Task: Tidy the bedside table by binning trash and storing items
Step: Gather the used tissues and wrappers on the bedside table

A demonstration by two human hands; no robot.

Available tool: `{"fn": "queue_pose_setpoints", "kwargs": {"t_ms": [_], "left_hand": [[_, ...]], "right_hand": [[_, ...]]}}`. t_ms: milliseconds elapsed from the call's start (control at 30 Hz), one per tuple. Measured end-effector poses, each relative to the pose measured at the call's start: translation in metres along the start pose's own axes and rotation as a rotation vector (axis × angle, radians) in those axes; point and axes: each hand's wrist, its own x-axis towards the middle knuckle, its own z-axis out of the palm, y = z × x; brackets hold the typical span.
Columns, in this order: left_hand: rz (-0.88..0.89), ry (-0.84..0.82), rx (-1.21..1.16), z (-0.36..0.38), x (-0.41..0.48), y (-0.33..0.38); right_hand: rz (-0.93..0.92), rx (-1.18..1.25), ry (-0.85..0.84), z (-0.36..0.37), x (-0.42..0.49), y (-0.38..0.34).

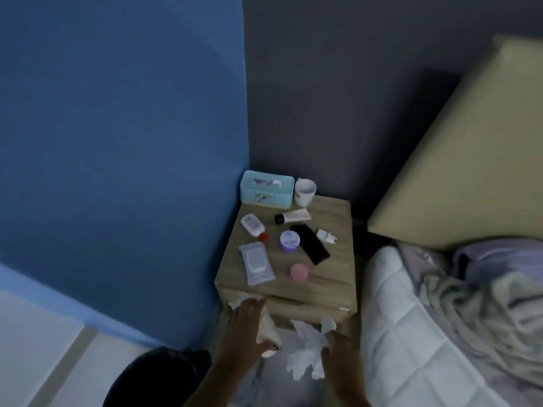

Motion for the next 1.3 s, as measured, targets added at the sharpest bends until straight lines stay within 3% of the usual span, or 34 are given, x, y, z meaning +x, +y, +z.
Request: {"fn": "queue_pose_setpoints", "kwargs": {"t_ms": [333,667,900,1300], "left_hand": [[-0.056,0.168,0.015,-0.069,0.199,0.038],[-0.191,0.065,-0.002,-0.015,0.352,0.011],[-0.359,0.152,-0.158,-0.001,0.38,-0.012],[-0.342,0.187,-0.042,-0.01,0.365,-0.021]], "right_hand": [[-0.049,0.249,0.209,-0.098,0.172,-0.063],[-0.105,0.172,0.14,-0.064,0.339,-0.063],[-0.158,0.081,0.034,-0.024,0.373,-0.05],[-0.276,-0.084,0.12,-0.019,0.361,-0.043]]}}
